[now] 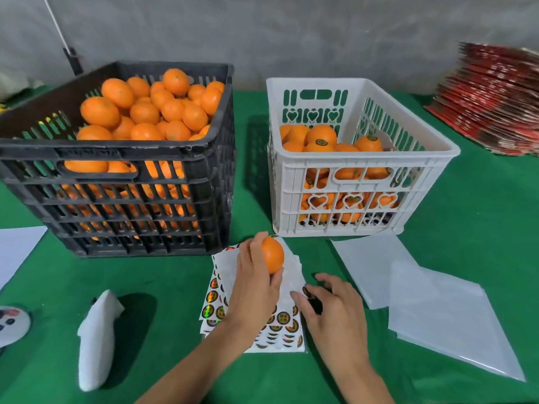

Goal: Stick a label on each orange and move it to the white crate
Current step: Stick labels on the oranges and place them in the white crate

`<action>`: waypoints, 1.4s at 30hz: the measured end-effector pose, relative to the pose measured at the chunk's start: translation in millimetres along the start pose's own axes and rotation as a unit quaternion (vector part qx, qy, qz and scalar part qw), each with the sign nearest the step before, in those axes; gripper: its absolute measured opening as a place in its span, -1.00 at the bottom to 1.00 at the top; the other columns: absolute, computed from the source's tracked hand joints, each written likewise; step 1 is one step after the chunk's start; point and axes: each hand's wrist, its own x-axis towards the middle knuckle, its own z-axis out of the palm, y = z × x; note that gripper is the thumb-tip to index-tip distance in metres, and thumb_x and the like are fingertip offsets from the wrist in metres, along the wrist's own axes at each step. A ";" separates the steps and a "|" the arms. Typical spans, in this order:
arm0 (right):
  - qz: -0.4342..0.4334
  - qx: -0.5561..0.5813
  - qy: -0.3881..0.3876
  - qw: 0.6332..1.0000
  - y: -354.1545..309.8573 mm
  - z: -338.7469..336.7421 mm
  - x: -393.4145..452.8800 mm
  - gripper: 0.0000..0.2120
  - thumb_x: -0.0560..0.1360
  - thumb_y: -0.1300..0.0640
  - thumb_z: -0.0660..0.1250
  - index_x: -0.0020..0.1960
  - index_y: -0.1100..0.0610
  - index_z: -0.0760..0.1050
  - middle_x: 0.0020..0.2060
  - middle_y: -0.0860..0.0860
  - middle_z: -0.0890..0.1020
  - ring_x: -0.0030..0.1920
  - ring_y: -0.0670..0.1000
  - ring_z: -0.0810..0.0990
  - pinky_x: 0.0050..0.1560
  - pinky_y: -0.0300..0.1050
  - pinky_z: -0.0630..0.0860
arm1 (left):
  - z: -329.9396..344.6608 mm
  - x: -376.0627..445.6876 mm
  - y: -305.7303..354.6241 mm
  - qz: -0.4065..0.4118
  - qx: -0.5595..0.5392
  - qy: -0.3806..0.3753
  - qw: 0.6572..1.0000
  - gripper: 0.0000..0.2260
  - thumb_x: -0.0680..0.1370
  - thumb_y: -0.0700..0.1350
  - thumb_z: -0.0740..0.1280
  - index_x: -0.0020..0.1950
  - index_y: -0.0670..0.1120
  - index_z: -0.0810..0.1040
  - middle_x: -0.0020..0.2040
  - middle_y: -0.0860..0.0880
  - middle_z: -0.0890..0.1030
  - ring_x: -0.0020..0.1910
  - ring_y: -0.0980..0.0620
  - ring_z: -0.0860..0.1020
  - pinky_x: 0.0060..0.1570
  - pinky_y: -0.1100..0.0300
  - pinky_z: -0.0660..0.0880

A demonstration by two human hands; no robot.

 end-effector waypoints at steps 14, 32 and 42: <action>0.139 0.271 0.058 0.951 -8.0 -16.8 33.7 -0.84 0.57 0.02 0.42 -0.17 -0.17 0.60 -0.08 -0.20 0.61 -0.07 -0.25 0.58 0.03 -0.14 0.54 | -7.9 0.4 3.7 -0.044 -0.075 -0.025 0.996 -0.28 0.60 -0.08 0.46 0.52 0.28 0.03 0.42 0.16 0.20 0.36 0.04 0.40 0.26 0.17 0.44; -0.090 0.150 0.227 0.958 -105.3 -106.9 115.6 -0.29 0.49 -0.31 0.38 0.52 0.02 0.39 0.29 -0.04 0.63 0.22 0.00 0.62 0.13 -0.07 0.60 | -108.4 107.0 111.4 0.199 -0.098 0.010 0.975 -0.29 0.60 -0.18 0.42 0.57 0.36 0.20 0.48 0.33 0.25 0.40 0.27 0.41 0.33 0.25 0.49; -0.203 0.089 0.234 0.947 -92.0 -137.3 188.2 -0.60 0.62 -0.04 0.38 0.42 0.04 0.54 0.44 0.02 0.50 0.49 0.06 0.41 0.51 0.11 0.33 | -188.6 183.1 99.1 0.184 -0.031 0.076 0.979 -0.51 0.60 -0.10 0.45 0.48 0.13 0.39 0.35 0.20 0.42 0.23 0.25 0.50 0.19 0.26 0.49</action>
